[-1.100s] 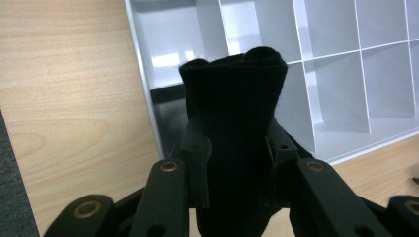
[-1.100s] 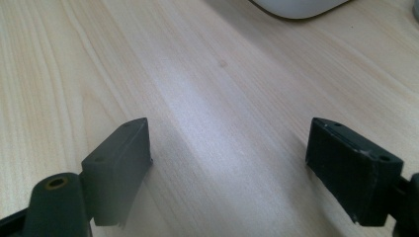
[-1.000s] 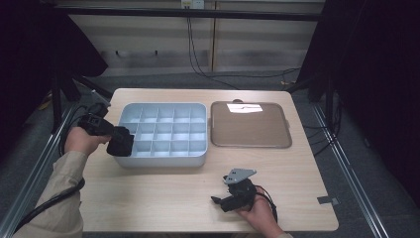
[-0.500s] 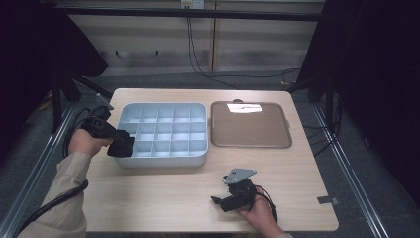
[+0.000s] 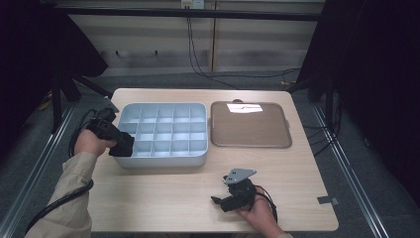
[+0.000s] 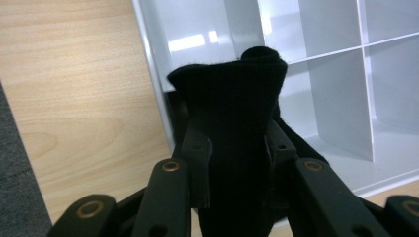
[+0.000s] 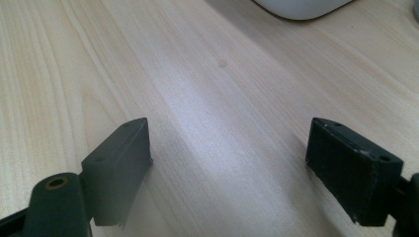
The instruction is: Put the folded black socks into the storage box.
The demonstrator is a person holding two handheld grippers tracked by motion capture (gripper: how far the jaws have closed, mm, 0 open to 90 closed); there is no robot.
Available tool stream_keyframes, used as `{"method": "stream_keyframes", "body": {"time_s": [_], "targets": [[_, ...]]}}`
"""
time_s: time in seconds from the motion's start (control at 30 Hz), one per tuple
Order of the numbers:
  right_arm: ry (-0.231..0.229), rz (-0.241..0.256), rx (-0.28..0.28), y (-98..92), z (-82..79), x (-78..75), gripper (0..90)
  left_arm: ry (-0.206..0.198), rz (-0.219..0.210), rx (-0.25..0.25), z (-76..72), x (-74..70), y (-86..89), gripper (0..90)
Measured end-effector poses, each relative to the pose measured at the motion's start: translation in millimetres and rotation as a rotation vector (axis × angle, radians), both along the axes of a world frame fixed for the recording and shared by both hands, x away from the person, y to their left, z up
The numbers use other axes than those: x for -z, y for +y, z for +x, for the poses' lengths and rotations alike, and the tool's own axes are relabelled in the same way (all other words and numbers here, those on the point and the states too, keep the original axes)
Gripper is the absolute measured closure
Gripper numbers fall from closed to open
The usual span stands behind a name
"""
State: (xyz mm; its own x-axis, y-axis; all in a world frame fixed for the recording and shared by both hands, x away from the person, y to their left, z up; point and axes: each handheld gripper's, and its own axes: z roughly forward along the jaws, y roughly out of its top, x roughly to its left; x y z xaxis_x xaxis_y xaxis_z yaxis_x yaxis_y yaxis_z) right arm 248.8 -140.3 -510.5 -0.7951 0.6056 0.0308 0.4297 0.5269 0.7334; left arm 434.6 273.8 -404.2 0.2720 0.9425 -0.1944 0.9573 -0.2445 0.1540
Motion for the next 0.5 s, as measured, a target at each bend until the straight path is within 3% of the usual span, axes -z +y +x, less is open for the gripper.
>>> {"method": "stream_keyframes", "body": {"time_s": [0.33,0.5], "targets": [[0.0,0.0,0.0,0.0,0.0,0.0,17.1,0.014,0.002,-0.004,0.7,8.4,-1.8,70.7],[0.001,0.001,0.001,0.1,-0.1,0.0,17.1,0.013,0.032,0.008,0.6,9.8,-5.4,70.6]]}}
